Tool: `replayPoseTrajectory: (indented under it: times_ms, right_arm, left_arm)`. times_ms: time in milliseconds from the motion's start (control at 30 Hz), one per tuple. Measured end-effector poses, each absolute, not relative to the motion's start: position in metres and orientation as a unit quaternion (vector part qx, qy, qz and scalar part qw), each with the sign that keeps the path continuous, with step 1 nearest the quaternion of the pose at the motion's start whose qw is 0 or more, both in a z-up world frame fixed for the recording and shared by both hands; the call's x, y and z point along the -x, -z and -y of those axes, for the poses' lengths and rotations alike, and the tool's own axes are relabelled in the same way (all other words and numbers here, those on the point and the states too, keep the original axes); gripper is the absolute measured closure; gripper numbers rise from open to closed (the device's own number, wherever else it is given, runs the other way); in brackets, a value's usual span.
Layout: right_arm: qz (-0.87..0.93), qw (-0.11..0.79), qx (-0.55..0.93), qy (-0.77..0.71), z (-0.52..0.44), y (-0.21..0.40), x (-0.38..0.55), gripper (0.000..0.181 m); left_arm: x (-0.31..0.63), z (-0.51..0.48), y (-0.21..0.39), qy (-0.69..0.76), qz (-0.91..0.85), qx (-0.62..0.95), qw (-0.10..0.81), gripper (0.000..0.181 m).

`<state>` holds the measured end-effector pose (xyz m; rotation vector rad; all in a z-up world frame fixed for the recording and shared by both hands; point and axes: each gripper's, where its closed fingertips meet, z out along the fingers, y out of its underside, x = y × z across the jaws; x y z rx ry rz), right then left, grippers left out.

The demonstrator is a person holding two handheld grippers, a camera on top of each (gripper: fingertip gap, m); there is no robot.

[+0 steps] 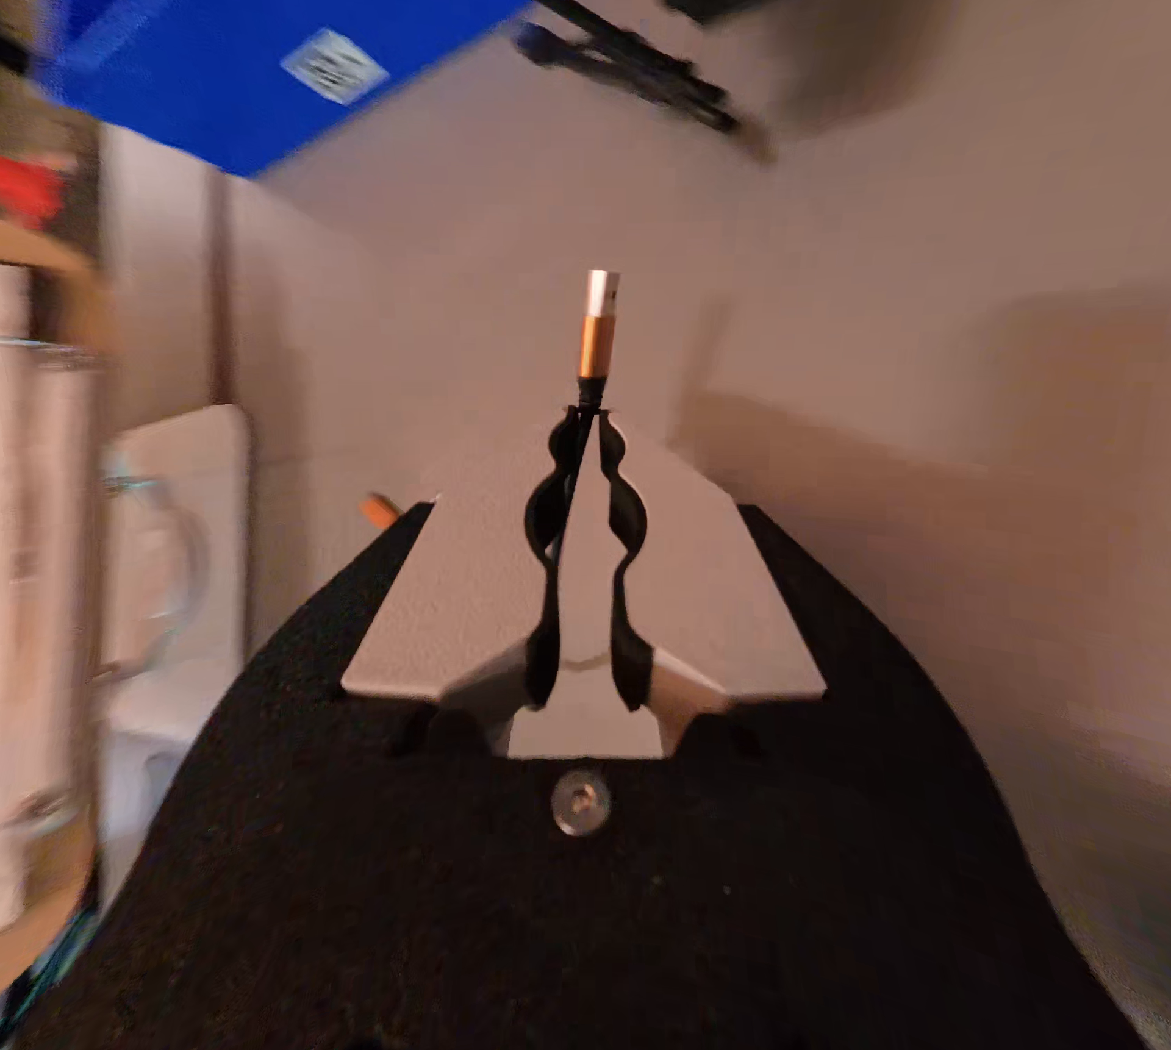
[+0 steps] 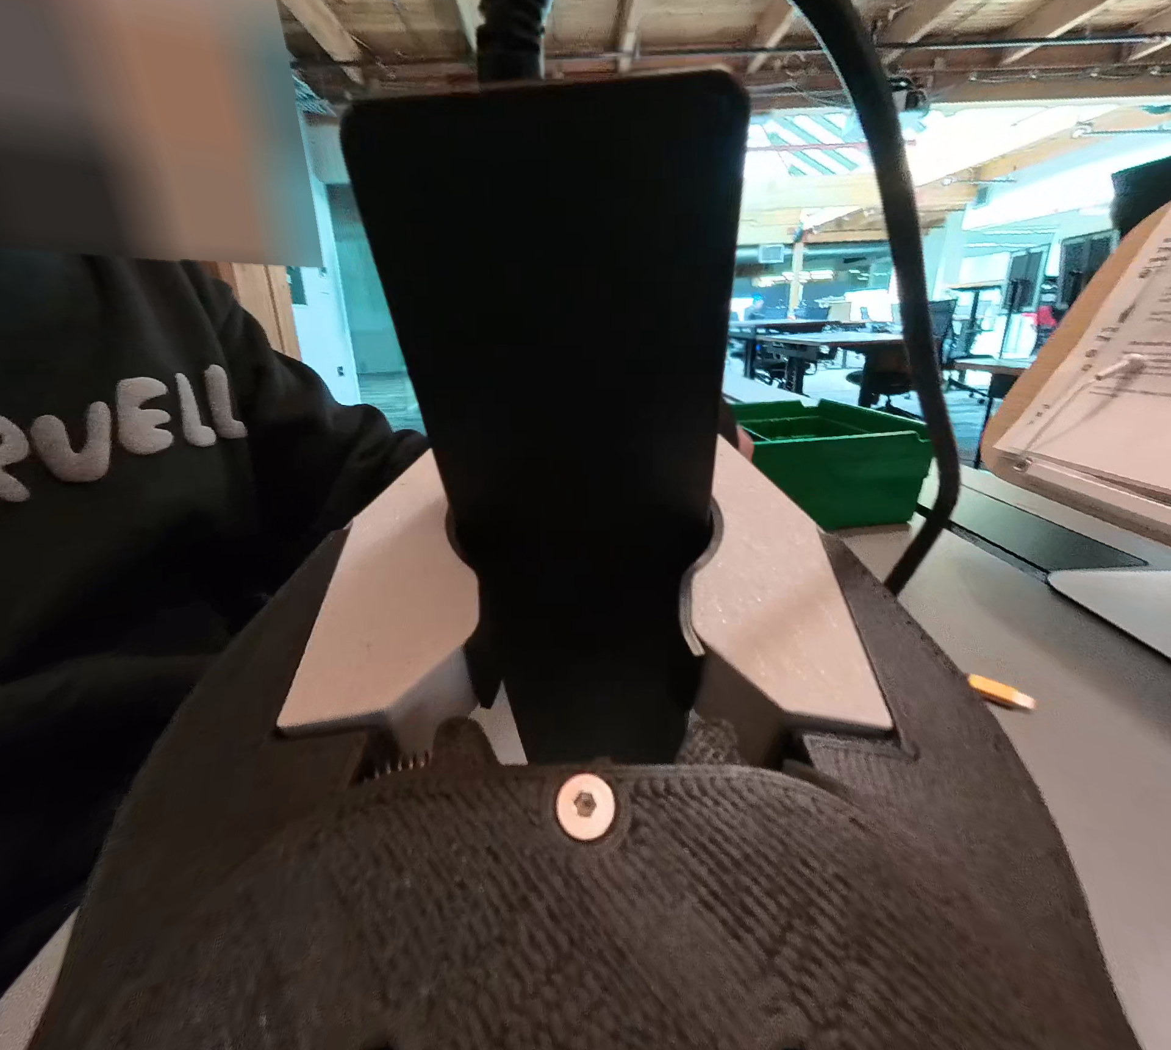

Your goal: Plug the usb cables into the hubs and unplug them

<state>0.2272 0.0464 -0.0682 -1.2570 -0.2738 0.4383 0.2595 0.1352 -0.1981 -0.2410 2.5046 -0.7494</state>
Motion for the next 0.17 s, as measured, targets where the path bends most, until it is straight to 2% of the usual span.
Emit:
replayPoseTrajectory:
  times_ms: [33, 167]
  right_arm:
    - [0.119, 0.778, 0.586, -0.194, -0.047, 0.069, -0.231, 0.119]
    - [0.087, 0.783, 0.591, -0.172, -0.049, 0.071, -0.246, 0.119]
  left_arm:
    - [-0.252, -0.134, 0.211, 0.267, -0.935, 0.081, 0.220, 0.181]
    - [-0.241, -0.131, 0.242, 0.258, -0.951, 0.095, 0.140, 0.181]
